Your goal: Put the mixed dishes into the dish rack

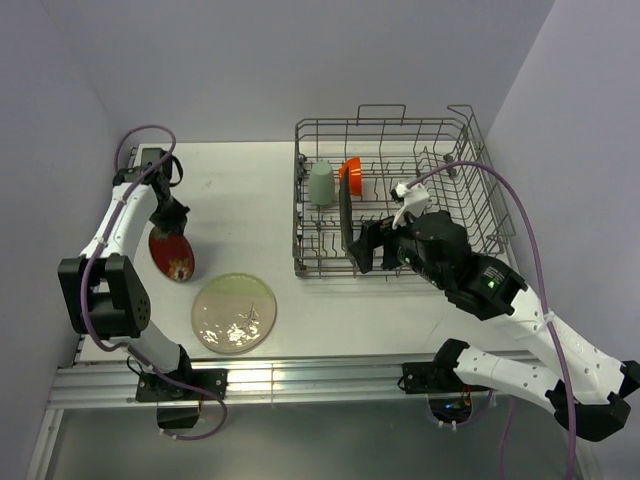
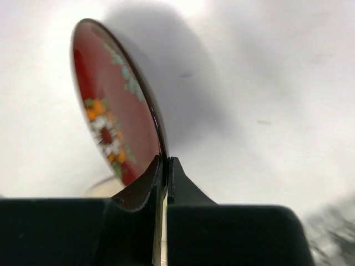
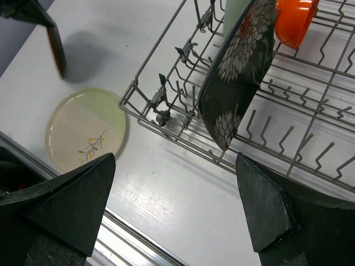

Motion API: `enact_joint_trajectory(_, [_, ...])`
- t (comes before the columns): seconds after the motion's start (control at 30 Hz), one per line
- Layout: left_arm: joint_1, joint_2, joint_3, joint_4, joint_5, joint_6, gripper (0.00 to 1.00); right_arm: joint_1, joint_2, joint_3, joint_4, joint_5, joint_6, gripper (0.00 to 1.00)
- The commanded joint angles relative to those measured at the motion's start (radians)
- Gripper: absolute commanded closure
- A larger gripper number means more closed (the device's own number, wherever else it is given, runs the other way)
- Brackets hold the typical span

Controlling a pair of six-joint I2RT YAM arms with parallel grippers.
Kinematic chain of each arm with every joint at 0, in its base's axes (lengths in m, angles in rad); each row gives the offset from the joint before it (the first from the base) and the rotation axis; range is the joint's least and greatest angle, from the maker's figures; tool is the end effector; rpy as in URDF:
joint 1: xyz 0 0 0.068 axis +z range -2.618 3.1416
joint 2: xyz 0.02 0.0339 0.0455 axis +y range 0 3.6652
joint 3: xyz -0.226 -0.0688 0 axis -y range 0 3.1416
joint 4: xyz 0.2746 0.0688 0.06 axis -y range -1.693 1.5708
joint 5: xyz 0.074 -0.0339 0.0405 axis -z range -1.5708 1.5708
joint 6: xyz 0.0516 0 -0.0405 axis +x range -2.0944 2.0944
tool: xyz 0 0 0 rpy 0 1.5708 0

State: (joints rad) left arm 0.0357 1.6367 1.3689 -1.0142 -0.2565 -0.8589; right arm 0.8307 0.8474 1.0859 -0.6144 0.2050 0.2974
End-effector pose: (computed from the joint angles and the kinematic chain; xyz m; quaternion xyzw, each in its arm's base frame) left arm 0.3502 0.0256 0.2054 -0.4411 0.8769 0.0589 0.1814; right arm 0.1688 0.1693 0.3604 -0.1612 0.8085 0.2277 0.5181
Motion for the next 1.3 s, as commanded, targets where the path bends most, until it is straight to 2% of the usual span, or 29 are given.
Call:
enact_joint_trajectory(0.0, [-0.016,-0.046,0.082,0.003,0.105,-0.049,1.00,-0.008,0.007,0.035,0.036,-0.009,-0.007,0.04])
enact_joint_trajectory(0.37, [-0.020,-0.077,0.018,0.043,0.152,-0.032,1.00,-0.007,0.018,0.042,0.038,-0.018,0.000,0.04])
enact_joint_trajectory(0.6, [-0.026,-0.087,0.126,-0.030,0.155,-0.020,1.00,-0.007,0.090,0.080,0.041,-0.078,-0.017,0.04])
enact_joint_trajectory(0.63, [-0.058,-0.090,0.143,-0.052,0.155,-0.025,1.00,-0.008,0.099,0.094,0.041,-0.105,-0.020,0.04])
enact_joint_trajectory(0.9, [-0.109,-0.130,0.274,-0.101,0.247,-0.078,1.00,-0.007,0.222,0.181,0.041,-0.226,-0.030,0.04])
enact_joint_trajectory(1.07, [-0.132,-0.176,0.326,-0.067,0.387,-0.114,1.00,-0.015,0.277,0.291,0.021,-0.239,0.026,0.04])
enact_joint_trajectory(1.27, [-0.132,-0.195,0.478,-0.011,0.526,-0.166,1.00,-0.116,0.403,0.528,-0.041,-0.455,0.201,0.02])
